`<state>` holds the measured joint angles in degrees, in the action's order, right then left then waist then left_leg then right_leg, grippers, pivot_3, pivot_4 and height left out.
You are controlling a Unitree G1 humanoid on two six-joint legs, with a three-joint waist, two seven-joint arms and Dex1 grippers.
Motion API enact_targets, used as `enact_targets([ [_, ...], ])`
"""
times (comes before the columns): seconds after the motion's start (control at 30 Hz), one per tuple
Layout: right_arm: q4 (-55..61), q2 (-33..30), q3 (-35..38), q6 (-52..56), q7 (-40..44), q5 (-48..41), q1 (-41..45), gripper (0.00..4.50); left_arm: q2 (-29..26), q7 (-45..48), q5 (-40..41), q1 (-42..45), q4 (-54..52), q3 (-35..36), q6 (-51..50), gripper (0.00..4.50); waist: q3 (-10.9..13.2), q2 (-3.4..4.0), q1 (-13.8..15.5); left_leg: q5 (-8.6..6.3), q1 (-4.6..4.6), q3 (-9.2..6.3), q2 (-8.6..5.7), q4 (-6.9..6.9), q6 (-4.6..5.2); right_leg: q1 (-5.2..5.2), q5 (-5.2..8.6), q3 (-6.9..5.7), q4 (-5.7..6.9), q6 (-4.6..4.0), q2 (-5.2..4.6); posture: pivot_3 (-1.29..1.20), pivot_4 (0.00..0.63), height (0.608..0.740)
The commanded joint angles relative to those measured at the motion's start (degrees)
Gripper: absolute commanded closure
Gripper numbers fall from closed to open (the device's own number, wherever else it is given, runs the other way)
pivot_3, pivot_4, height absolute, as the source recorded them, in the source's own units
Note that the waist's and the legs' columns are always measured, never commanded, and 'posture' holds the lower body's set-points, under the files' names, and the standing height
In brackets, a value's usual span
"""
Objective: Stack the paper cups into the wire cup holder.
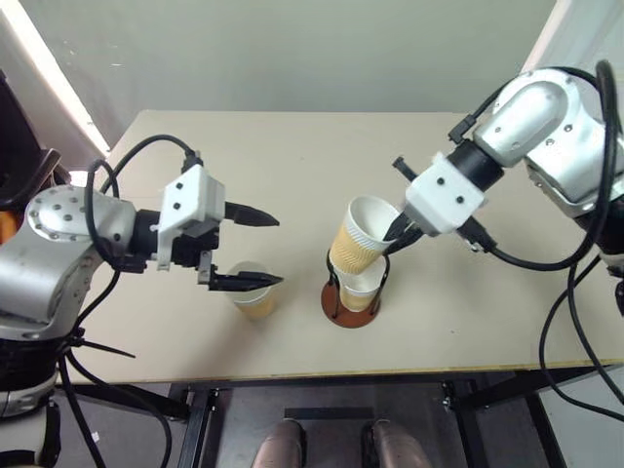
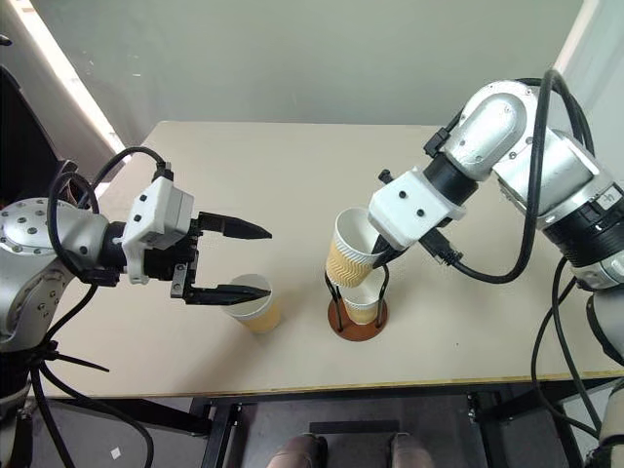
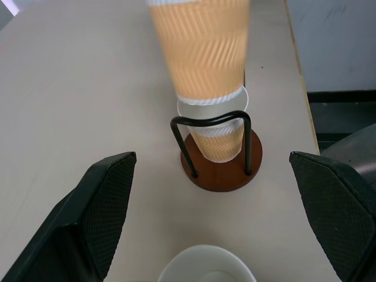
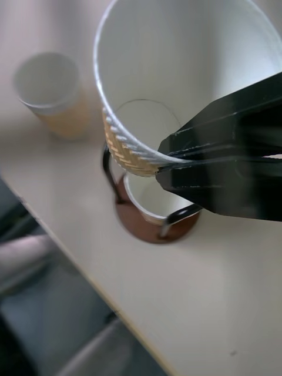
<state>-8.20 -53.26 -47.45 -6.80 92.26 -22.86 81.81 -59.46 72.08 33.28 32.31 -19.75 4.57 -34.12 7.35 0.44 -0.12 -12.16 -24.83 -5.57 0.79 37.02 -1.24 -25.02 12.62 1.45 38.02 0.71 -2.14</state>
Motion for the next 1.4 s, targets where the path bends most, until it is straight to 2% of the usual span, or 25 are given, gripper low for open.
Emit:
enact_targets([
  [0.03,-1.7,0.3,-1.3,-3.1,0.2,2.7,1.7,4.48,-0.8,-0.8,0.0,-0.2,-2.1,1.4,0.5,0.0,0.0,0.0,0.0,0.0,-0.01,0.0,0.0,0.01,0.0,0.0,-0.01,0.0,-0.02,-0.02,0.0,0.0,0.15,0.74],
  [0.4,-1.7,-2.0,-9.4,-7.9,0.2,-1.4,5.9,4.48,-1.3,-2.3,0.8,-1.2,-3.7,1.8,-0.4,0.0,0.0,0.0,0.0,-0.09,-0.1,0.01,0.0,-0.06,-0.05,-0.09,0.02,-0.02,-0.08,-0.07,0.0,0.0,0.15,0.74],
  [0.77,-2.1,-2.3,-14.3,-11.1,0.2,-2.3,8.8,4.48,-1.0,-4.1,1.3,-2.4,-5.2,2.2,-1.0,0.0,0.0,-0.01,0.0,-0.09,-0.09,0.01,0.0,-0.07,-0.06,-0.1,0.04,-0.02,-0.07,-0.11,0.0,0.0,0.15,0.74],
  [0.9,-2.7,-2.2,-14.9,-11.1,0.2,-2.2,9.2,3.54,-0.8,-4.6,1.2,-2.4,-5.4,1.9,-0.9,0.0,0.0,-0.01,0.0,-0.11,-0.1,0.02,0.0,-0.07,-0.08,-0.1,0.05,-0.01,-0.08,-0.13,0.0,0.0,0.15,0.74],
  [1.1,-3.4,-1.3,-12.9,-9.0,0.2,-3.6,9.5,1.46,-0.8,-4.3,0.9,-1.9,-4.6,1.4,-0.4,0.0,0.0,-0.01,0.0,-0.11,-0.09,0.01,0.0,-0.07,-0.08,-0.1,0.05,-0.01,-0.07,-0.13,0.0,0.0,0.15,0.74],
  [1.23,-5.0,0.3,-7.7,-5.7,0.2,-4.4,7.9,0.03,-1.6,-2.7,-0.1,-0.5,-2.6,0.8,0.5,0.0,0.0,-0.01,0.0,-0.11,-0.1,0.01,0.0,-0.07,-0.08,-0.1,0.05,-0.01,-0.07,-0.13,0.0,0.0,0.15,0.74],
  [1.37,-6.7,4.5,5.0,8.2,-2.1,-6.9,3.3,0.01,-4.6,0.8,-4.8,2.4,3.8,-1.1,4.2,0.0,0.0,-0.04,0.0,-0.1,-0.09,0.01,0.01,-0.07,-0.09,-0.13,0.06,0.0,-0.04,-0.14,0.0,0.0,0.15,0.74],
  [1.4,-6.9,4.6,7.9,12.9,-3.6,-8.4,1.0,0.01,-5.8,1.1,-8.1,3.7,6.9,-2.9,6.1,0.0,0.0,-0.06,0.1,-0.1,-0.09,0.01,0.01,-0.07,-0.09,-0.14,0.06,0.01,-0.04,-0.14,0.0,0.0,0.15,0.74],
])
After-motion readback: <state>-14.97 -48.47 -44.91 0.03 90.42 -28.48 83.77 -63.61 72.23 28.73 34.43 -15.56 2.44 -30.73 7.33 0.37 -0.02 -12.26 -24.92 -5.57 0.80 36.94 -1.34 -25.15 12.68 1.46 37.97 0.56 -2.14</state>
